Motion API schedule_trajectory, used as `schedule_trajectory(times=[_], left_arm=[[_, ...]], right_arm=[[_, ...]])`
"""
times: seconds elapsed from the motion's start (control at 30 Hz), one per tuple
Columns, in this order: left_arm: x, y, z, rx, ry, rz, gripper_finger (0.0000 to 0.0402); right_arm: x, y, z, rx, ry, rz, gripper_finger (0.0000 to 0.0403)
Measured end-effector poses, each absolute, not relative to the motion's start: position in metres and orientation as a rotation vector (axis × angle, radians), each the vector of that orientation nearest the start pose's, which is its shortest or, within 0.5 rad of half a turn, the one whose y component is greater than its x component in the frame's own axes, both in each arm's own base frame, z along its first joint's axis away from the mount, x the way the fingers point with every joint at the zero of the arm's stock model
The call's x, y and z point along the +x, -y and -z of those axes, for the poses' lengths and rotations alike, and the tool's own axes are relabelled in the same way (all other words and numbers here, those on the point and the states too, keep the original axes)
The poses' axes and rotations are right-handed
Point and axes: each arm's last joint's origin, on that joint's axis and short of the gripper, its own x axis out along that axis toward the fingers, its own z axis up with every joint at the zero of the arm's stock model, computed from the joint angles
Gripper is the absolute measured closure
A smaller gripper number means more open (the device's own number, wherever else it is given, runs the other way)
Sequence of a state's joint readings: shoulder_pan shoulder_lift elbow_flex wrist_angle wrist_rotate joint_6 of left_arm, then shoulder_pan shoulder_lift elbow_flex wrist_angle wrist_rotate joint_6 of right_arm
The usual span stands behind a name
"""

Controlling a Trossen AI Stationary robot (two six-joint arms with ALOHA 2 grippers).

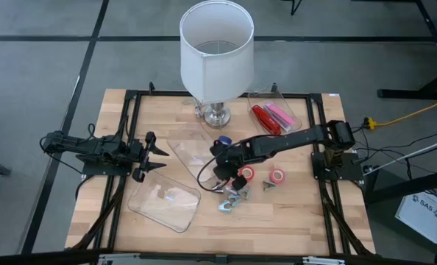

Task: Pick and place Stapler, Stapler remover, tape
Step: Adjust the transparent bins, then put the blue tape into the middle transparent bin

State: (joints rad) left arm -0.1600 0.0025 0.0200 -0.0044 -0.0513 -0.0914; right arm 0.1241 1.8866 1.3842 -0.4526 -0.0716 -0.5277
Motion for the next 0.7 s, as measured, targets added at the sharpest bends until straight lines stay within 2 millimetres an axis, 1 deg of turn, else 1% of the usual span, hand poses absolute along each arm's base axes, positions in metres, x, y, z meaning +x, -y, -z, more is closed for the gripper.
schedule_trajectory(times=[0.17, 0.23, 0.3, 0.4, 0.53, 0.63, 0.7], left_arm=[[0.096, 0.014, -0.17, -0.093, 0.008, 0.11, 0.0217], [0.096, 0.014, -0.17, -0.093, 0.009, 0.109, 0.0217], [0.096, 0.014, -0.17, -0.093, 0.008, 0.109, 0.0217], [0.096, 0.014, -0.17, -0.093, 0.008, 0.11, 0.0217], [0.096, 0.014, -0.17, -0.093, 0.008, 0.109, 0.0217], [0.096, 0.014, -0.17, -0.093, 0.008, 0.11, 0.0217], [0.096, 0.014, -0.17, -0.093, 0.008, 0.109, 0.0217]], right_arm=[[0.398, -0.051, -0.211, -0.475, -0.89, -0.416, 0.0272], [0.398, -0.052, -0.218, -0.446, -0.901, -0.435, 0.0258], [0.401, -0.053, -0.232, -0.401, -0.89, -0.441, 0.0249], [0.402, -0.052, -0.258, -0.322, -0.923, -0.436, 0.0245], [0.399, -0.047, -0.288, -0.277, -0.974, -0.415, 0.0244], [0.396, -0.045, -0.305, -0.257, -0.993, -0.401, 0.0244], [0.395, -0.044, -0.308, -0.25, -1.004, -0.399, 0.0244]])
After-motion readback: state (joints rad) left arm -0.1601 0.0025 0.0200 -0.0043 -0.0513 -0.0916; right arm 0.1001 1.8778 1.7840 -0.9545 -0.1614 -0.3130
